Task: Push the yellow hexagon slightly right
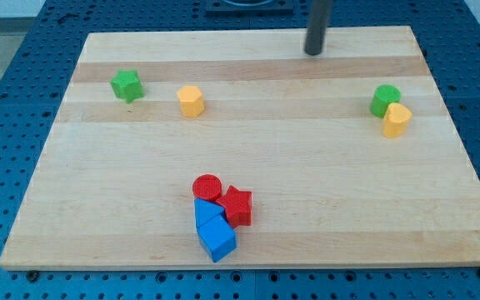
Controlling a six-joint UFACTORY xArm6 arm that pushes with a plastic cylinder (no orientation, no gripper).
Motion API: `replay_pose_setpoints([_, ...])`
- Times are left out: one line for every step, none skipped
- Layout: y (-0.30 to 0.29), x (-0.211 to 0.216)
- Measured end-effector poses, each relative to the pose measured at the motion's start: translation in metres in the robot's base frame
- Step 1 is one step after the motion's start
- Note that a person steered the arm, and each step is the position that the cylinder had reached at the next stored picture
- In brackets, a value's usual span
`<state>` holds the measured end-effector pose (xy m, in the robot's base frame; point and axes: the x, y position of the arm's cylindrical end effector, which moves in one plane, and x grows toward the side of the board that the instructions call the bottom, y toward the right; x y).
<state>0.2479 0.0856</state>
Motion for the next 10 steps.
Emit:
replay_pose_setpoints([-0.068,-0.013])
replay_pose_setpoints([-0.151,-0.016])
replay_pose_setpoints([-0.22,-0.005])
replay_pose_setpoints([-0.262,0.023])
replay_pose_setpoints([-0.288,0.034])
replay_pose_setpoints([-0.333,0.043])
replay_pose_setpoints([-0.353,0.067])
replay_pose_setpoints([-0.354,0.099])
replay_pose_setpoints([-0.321,0.12])
replay_pose_setpoints([-0.27,0.127])
